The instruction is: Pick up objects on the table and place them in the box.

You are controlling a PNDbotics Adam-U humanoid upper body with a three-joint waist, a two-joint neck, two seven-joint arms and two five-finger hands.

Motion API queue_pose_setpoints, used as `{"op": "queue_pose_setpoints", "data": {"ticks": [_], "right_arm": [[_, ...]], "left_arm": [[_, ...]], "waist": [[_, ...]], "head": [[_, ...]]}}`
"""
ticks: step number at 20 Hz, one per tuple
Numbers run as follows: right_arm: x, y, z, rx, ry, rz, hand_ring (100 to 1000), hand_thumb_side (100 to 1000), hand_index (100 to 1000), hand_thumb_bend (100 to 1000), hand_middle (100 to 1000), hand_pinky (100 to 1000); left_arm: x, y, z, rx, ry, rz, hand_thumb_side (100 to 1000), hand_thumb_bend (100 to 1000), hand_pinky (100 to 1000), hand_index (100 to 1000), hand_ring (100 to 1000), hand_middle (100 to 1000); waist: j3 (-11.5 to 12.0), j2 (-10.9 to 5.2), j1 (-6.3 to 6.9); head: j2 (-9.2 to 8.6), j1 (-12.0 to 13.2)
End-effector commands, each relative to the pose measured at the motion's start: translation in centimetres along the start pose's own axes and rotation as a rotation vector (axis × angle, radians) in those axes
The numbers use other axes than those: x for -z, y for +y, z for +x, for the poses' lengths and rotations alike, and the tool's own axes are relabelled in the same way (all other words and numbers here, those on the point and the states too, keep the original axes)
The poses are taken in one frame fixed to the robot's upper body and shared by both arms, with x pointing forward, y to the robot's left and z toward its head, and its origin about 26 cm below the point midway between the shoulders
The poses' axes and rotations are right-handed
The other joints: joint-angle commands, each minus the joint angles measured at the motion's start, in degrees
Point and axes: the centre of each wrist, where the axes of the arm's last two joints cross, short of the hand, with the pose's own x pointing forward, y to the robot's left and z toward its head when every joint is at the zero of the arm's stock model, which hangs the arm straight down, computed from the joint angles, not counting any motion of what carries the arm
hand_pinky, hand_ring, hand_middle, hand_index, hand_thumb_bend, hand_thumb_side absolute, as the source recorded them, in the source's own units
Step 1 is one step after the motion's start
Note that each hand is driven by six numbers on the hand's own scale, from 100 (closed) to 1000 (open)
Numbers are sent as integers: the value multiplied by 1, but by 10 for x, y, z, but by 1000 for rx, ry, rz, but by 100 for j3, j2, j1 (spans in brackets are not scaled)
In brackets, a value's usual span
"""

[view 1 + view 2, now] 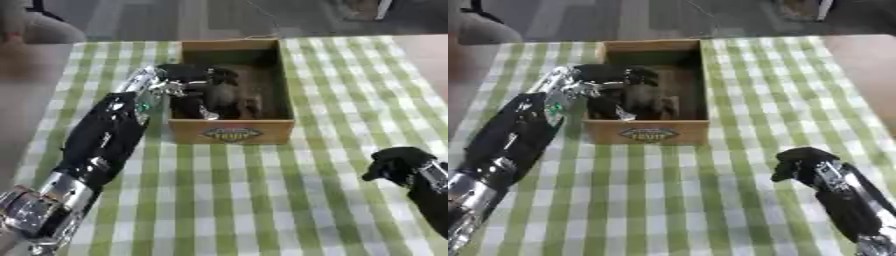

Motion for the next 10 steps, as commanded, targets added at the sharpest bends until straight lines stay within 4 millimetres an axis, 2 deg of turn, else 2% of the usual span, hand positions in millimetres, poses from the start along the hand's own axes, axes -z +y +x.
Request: {"op": "queue_pose_setpoints", "data": {"ticks": [1, 2, 3, 10], "right_arm": [[2, -3, 5, -17, -13, 6, 576, 852, 700, 100, 546, 653], [2, -3, 5, -17, -13, 6, 576, 853, 700, 100, 545, 653], [2, -3, 5, -17, -13, 6, 576, 853, 700, 100, 545, 653], [2, -3, 5, -17, -13, 6, 576, 853, 700, 100, 545, 653]], "left_arm": [[-5, 12, -5, 34, 30, 86, 912, 201, 977, 1000, 1000, 1000], [-5, 11, -4, 41, 28, 93, 988, 181, 996, 1000, 1000, 1000], [-5, 10, -5, 48, 22, 84, 1000, 183, 1000, 1000, 1000, 1000], [-6, 10, -7, 61, 7, 44, 1000, 184, 1000, 1000, 1000, 1000]], "waist": [[1, -82, -18], [-1, -82, -17], [-4, -83, -17], [-9, -85, -18]], "head": [[-54, -2], [-44, -1], [-27, 3], [6, 7]]}}
